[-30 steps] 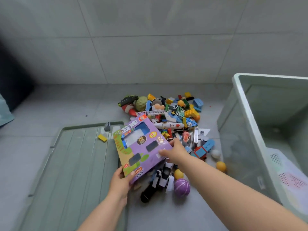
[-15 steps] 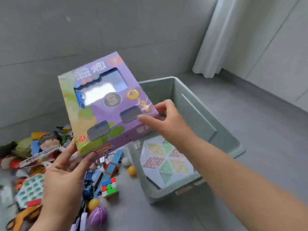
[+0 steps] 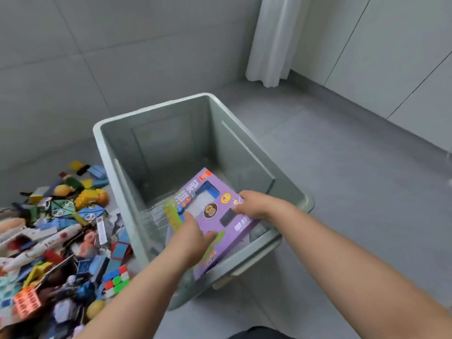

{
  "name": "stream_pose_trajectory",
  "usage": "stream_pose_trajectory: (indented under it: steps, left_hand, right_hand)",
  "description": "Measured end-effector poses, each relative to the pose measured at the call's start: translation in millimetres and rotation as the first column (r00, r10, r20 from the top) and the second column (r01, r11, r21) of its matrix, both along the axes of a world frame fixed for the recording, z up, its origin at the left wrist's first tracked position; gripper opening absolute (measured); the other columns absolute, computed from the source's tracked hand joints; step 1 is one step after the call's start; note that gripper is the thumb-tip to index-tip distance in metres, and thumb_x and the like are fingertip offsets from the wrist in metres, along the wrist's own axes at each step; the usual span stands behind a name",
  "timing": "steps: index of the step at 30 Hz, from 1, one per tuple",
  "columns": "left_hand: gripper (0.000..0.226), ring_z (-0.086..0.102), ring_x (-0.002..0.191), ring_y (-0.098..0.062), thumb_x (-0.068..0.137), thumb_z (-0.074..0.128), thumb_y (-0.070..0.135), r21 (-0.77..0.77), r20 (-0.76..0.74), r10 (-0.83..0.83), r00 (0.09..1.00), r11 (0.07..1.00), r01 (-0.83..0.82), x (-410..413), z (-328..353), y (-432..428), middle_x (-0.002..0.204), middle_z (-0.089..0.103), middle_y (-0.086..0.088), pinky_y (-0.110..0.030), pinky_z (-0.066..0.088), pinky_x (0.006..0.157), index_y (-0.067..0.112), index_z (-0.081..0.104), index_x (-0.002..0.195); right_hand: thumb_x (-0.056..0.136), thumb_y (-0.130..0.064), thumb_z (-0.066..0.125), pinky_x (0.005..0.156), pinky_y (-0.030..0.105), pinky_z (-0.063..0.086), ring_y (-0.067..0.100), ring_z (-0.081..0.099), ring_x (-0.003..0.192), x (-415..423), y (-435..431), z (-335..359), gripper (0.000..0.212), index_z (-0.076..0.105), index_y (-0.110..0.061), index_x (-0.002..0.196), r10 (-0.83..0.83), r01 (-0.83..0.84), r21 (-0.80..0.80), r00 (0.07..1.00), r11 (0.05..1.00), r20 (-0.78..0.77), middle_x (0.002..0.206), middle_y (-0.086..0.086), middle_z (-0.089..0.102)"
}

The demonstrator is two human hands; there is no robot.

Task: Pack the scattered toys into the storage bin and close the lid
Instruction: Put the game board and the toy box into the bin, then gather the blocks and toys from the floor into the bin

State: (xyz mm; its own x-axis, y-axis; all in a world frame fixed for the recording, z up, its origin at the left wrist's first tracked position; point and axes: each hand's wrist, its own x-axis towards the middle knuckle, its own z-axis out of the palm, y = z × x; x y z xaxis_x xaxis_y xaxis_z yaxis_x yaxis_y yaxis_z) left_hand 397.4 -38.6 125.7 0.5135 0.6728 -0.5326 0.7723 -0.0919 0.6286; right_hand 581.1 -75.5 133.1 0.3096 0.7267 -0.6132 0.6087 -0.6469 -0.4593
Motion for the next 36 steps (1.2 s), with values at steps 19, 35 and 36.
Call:
stream_pose_trajectory:
  steps: [19, 35, 36]
  left_hand:
    - [0.036, 0.06, 0.1, 0.001, 0.088, 0.063, 0.02, 0.069, 0.558, 0.196, 0.807, 0.957, -0.28, -65.9, 26.1, -10.0, 0.109, 0.063, 0.015, -0.015, 0.05, 0.085, 0.037, 0.051, 0.116]
    - [0.108, -0.006, 0.145, -0.028, 0.069, 0.07, 0.058, 0.389, -0.279, 0.525, 0.804, 0.827, -0.405, -349.9, -133.1, 32.3, 0.158, -0.003, 0.001, -0.052, -0.002, 0.114, 0.04, -0.001, 0.148]
    - [0.105, -0.007, 0.145, -0.026, 0.07, 0.07, 0.058, 0.399, -0.256, 0.522, 0.813, 0.823, -0.403, -347.9, -138.8, 28.8, 0.158, -0.001, 0.001, -0.051, -0.005, 0.114, 0.038, 0.002, 0.148]
  right_hand:
    - [0.09, -0.009, 0.056, 0.079, 0.023, 0.047, 0.015, 0.059, 0.092, -59.4, 41.4, 39.7, 0.034, 0.055, -0.022, 0.122, 0.096, -0.015, 0.292, 0.96, 0.956, -0.263, 0.114, 0.006, 0.063]
    - [0.088, -0.016, 0.052, 0.099, 0.039, 0.039, 0.039, 0.031, 0.123, -352.4, 80.1, -144.0, 0.063, 0.021, -0.027, 0.143, 0.284, -0.273, -0.085, 0.94, 0.958, 0.188, 0.146, 0.014, 0.01]
    - [0.088, -0.016, 0.052, 0.098, 0.037, 0.039, 0.039, 0.032, 0.122, -347.2, 74.0, -161.1, 0.064, 0.022, -0.03, 0.143, 0.234, -0.233, -0.028, 0.958, 0.972, 0.167, 0.148, 0.013, 0.008]
